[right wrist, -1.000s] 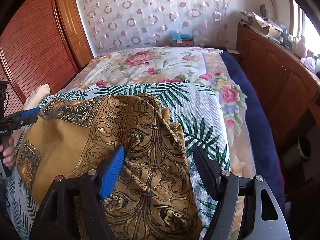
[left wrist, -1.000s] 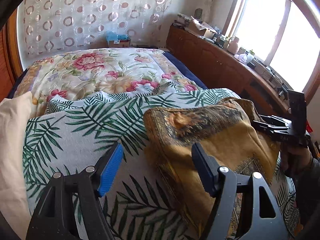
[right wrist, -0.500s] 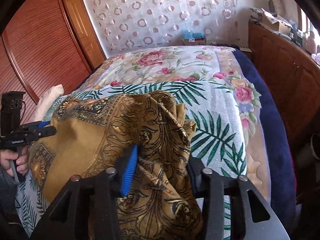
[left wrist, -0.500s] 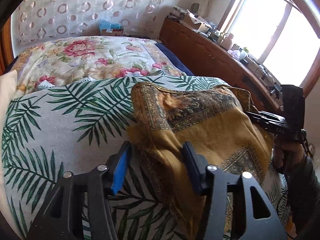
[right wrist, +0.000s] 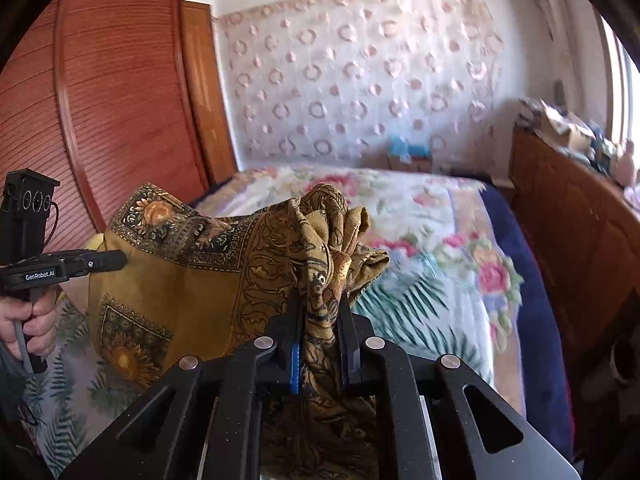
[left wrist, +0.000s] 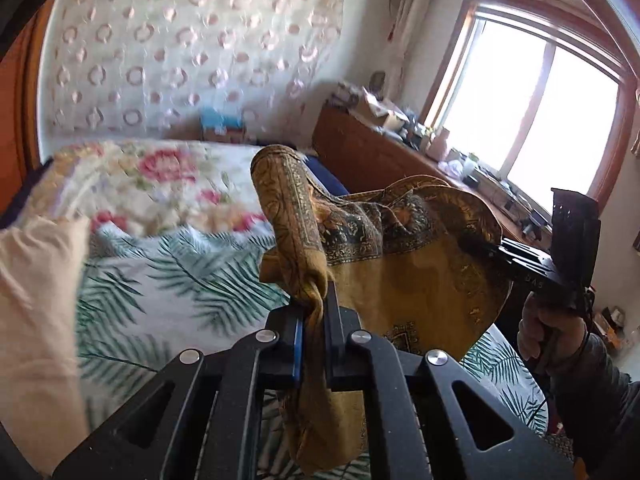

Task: Fold small clothes
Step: 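Grasp the shirt bundle with both grippers and lift it, then carry the bundle beside the yellow plush toy and open both grippers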

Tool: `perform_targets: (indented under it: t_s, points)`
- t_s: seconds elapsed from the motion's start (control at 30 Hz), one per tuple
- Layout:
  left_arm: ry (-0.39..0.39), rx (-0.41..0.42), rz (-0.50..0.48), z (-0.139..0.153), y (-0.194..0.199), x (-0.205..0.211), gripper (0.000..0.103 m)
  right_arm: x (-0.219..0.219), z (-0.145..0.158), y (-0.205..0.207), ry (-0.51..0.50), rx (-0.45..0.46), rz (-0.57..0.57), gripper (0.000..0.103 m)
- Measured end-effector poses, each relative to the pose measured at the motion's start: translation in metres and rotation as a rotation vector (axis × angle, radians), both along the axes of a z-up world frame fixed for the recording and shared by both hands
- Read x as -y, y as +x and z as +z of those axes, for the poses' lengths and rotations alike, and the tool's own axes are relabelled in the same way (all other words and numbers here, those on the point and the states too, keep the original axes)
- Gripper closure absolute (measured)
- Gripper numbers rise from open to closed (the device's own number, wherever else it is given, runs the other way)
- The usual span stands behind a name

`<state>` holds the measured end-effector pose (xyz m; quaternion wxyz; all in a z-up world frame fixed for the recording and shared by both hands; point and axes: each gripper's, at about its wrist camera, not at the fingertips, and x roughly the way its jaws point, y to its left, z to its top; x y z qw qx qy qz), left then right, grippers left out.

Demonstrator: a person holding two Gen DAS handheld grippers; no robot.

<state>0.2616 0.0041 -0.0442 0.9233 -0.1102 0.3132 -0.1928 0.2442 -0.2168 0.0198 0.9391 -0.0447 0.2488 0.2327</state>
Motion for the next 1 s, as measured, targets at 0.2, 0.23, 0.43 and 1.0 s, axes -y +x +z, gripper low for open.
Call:
perform_targets:
  t_s: [0.2, 0.23, 0.43, 1.0]
  points:
    - [0.020, 0.065, 0.166, 0.019, -0.031, -0.071, 0.095, -0.067, 0.024, 0.018, -0.016, 0.078, 0.136, 0.090]
    - [0.025, 0.069, 0.190, 0.017, -0.035, -0.080, 0.095, -0.079, 0.027, 0.023, -0.019, 0.085, 0.161, 0.090]
    - [0.044, 0.088, 0.402, -0.003, -0.078, -0.142, 0.095, -0.177, 0.038, 0.070, -0.094, 0.117, 0.348, 0.090]
    - [0.025, -0.095, 0.572, -0.080, -0.110, -0.188, 0.095, -0.412, 0.014, 0.193, -0.327, 0.111, 0.613, 0.089]
